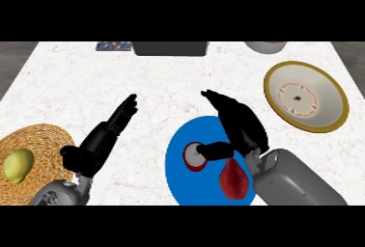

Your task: Pick the can from the plate and place it in the bowl

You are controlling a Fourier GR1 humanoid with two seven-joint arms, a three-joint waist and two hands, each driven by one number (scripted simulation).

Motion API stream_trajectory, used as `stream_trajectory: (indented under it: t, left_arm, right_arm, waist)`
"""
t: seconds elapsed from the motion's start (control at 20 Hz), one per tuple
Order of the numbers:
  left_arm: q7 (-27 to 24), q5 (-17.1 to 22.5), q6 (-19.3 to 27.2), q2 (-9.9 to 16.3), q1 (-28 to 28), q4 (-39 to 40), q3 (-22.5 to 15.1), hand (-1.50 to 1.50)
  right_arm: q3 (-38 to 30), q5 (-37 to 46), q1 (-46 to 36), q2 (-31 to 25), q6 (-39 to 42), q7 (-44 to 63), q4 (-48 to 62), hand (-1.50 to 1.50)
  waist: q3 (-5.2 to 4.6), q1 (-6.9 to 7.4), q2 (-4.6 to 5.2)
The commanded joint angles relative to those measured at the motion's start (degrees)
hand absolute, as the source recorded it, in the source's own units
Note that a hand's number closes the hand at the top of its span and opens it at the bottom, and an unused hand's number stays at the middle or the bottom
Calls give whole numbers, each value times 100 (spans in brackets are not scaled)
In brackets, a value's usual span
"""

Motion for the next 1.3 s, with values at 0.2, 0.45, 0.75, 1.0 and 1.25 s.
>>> stream_trajectory:
  t: [0.2,0.45,0.75,1.0,1.25]
  left_arm:
    - [-179,-158,35,-167,96,40,-127,0]
    - [-73,24,-180,-34,-8,124,186,0]
    - [-185,-57,-279,-40,91,204,179,0]
    - [-50,-177,-207,-181,-73,249,231,0]
    - [-229,-196,-357,-206,85,263,303,0]
  right_arm:
    - [83,-1587,-1014,579,2671,2510,97,-150]
    - [-196,-2349,-1279,691,3066,3344,81,-150]
    - [21,-2631,-1756,977,2896,3920,524,-150]
    - [390,-2360,-1719,1280,2532,3856,641,-150]
    - [371,-2018,-1717,1127,2462,3679,521,-150]
  waist:
    - [6,83,15]
    - [21,-29,17]
    - [19,-9,13]
    - [25,-22,24]
    - [26,-26,26]
